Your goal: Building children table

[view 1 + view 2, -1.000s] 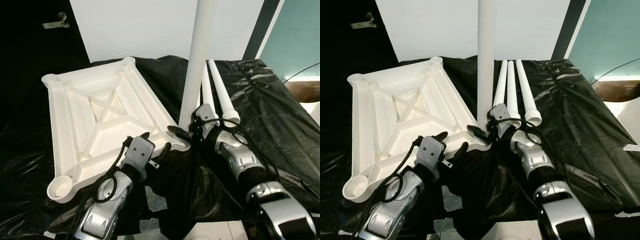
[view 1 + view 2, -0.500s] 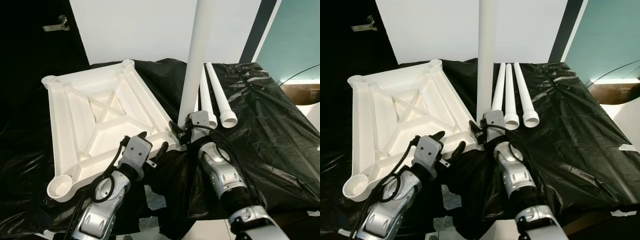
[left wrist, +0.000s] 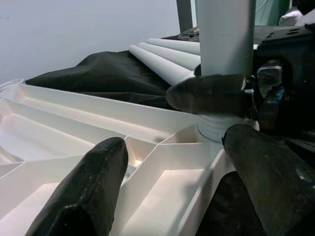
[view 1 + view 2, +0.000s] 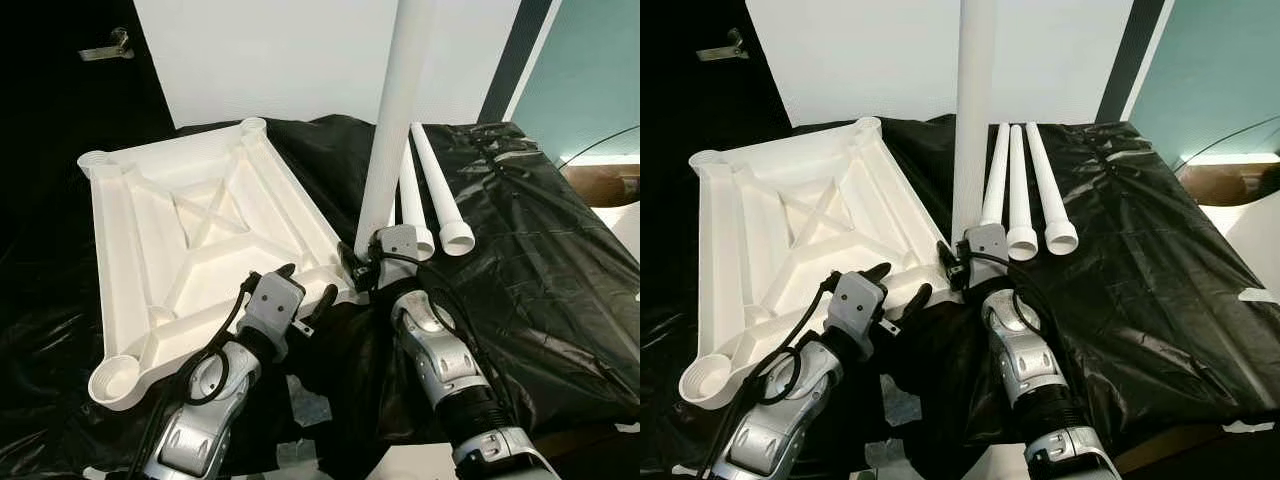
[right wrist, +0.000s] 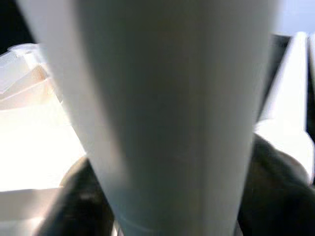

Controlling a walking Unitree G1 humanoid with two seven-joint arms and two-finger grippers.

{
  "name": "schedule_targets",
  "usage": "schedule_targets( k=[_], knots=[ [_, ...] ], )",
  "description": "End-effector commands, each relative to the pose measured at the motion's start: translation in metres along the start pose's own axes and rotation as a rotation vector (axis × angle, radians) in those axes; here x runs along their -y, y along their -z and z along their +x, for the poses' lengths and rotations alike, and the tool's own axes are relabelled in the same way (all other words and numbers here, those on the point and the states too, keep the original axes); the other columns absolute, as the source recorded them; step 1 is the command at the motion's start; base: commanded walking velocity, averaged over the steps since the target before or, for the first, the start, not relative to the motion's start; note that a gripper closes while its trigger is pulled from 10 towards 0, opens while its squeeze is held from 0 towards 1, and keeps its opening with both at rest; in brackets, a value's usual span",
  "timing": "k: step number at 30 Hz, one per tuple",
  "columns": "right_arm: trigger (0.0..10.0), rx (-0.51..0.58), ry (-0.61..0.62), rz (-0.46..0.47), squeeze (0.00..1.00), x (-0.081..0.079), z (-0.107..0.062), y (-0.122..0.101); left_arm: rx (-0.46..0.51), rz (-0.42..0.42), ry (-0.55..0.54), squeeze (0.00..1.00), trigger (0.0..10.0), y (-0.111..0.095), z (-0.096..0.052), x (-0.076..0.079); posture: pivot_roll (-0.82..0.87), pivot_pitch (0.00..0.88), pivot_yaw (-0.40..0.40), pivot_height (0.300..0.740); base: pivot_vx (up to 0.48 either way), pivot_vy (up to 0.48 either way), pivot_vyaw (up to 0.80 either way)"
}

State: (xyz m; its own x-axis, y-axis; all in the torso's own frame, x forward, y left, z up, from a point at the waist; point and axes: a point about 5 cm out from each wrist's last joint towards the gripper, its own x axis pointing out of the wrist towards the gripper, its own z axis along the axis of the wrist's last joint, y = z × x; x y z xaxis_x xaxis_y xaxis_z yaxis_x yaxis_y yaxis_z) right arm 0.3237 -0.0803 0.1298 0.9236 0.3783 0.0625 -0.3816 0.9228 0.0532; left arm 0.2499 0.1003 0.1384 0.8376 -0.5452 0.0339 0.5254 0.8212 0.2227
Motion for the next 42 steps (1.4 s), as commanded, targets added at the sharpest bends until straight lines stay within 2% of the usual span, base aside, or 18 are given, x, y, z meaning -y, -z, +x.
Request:
schedule_targets(
  k=[1,3,5,9,10,13,15,16,26,27,28,29,35,38,41,42],
  knots=[
    [10.0,-0.007,-0.009,0.023,1.0,0.002,-0.001,0.001,-0.001,0.003,0.019,0.0,10.0,-0.002,-0.001,0.001,0.14,0.023,-0.023,0.74,0.0,0.0,0.0],
    [10.0,-0.001,-0.043,0.023,1.0,0.007,-0.002,-0.001,0.0,-0.006,0.02,0.0,10.0,-0.002,-0.001,0.001,0.14,0.026,-0.025,0.74,0.0,0.0,0.0],
    [10.0,0.015,-0.119,0.002,1.0,0.021,-0.004,-0.005,0.001,0.0,0.028,0.0,10.0,-0.003,-0.001,0.0,0.14,0.027,-0.027,0.74,0.0,0.0,0.0],
    [10.0,0.007,-0.2,-0.001,1.0,0.028,-0.006,-0.004,-0.002,0.017,0.039,0.0,10.0,-0.003,-0.001,-0.001,0.14,0.027,-0.027,0.74,0.0,0.0,0.0],
    [10.0,0.007,-0.26,-0.001,0.0,0.03,-0.007,-0.005,-0.003,0.021,0.042,0.0,10.0,-0.003,-0.002,-0.001,0.14,0.027,-0.027,0.74,0.0,0.0,0.0],
    [10.0,0.005,-0.372,-0.022,0.0,0.031,-0.006,-0.009,-0.006,0.024,0.044,0.0,10.0,-0.003,-0.003,-0.003,0.14,0.023,-0.021,0.74,0.0,0.0,0.0],
    [10.0,0.004,-0.392,-0.031,0.0,0.032,-0.005,-0.01,-0.006,0.024,0.043,0.0,10.0,-0.003,-0.003,-0.003,0.14,0.023,-0.021,0.74,0.0,0.0,0.0],
    [10.0,-0.016,-0.458,-0.073,0.0,0.033,0.002,-0.014,-0.003,0.029,0.04,0.0,10.0,-0.003,-0.002,-0.004,0.14,0.02,-0.024,0.74,0.0,0.0,0.0],
    [10.0,-0.07,-0.588,-0.164,0.0,0.032,0.018,-0.019,0.006,0.029,0.026,0.0,10.0,-0.006,0.0,-0.005,0.17,0.013,-0.036,0.74,0.0,0.0,0.0],
    [4.1,-0.08,-0.596,-0.179,0.0,0.032,0.019,-0.019,0.005,0.03,0.023,0.0,10.0,-0.006,0.0,-0.005,0.18,0.013,-0.04,0.74,0.0,0.0,0.0],
    [4.1,-0.08,-0.596,-0.179,0.0,0.032,0.019,-0.019,0.005,0.03,0.023,0.0,10.0,-0.006,0.0,-0.005,0.18,0.013,-0.04,0.74,0.0,0.0,0.0],
    [0.0,-0.087,-0.6,-0.19,0.0,0.032,0.019,-0.018,0.004,0.031,0.02,0.0,10.0,-0.006,-0.001,-0.005,0.18,0.013,-0.04,0.74,0.0,0.0,0.0],
    [0.0,-0.108,-0.601,-0.171,0.0,0.036,0.015,-0.012,0.0,0.026,0.004,0.0,10.0,-0.006,-0.004,-0.005,0.18,0.017,-0.049,0.74,0.0,0.0,0.0],
    [0.0,-0.132,-0.516,-0.165,0.0,0.039,0.017,-0.006,-0.008,0.029,0.01,0.0,10.0,-0.004,-0.005,-0.003,0.18,0.024,-0.052,0.74,0.0,0.0,0.0],
    [0.0,-0.136,-0.484,-0.164,0.0,0.039,0.018,-0.004,-0.009,0.028,0.014,0.0,10.0,-0.004,-0.005,-0.003,0.18,0.024,-0.052,0.74,0.0,0.0,0.0],
    [0.0,-0.135,-0.434,-0.162,0.0,0.037,0.018,-0.001,-0.01,0.027,0.021,0.0,10.0,-0.004,-0.005,-0.002,0.18,0.026,-0.051,0.74,0.0,0.0,0.0]
  ],
)
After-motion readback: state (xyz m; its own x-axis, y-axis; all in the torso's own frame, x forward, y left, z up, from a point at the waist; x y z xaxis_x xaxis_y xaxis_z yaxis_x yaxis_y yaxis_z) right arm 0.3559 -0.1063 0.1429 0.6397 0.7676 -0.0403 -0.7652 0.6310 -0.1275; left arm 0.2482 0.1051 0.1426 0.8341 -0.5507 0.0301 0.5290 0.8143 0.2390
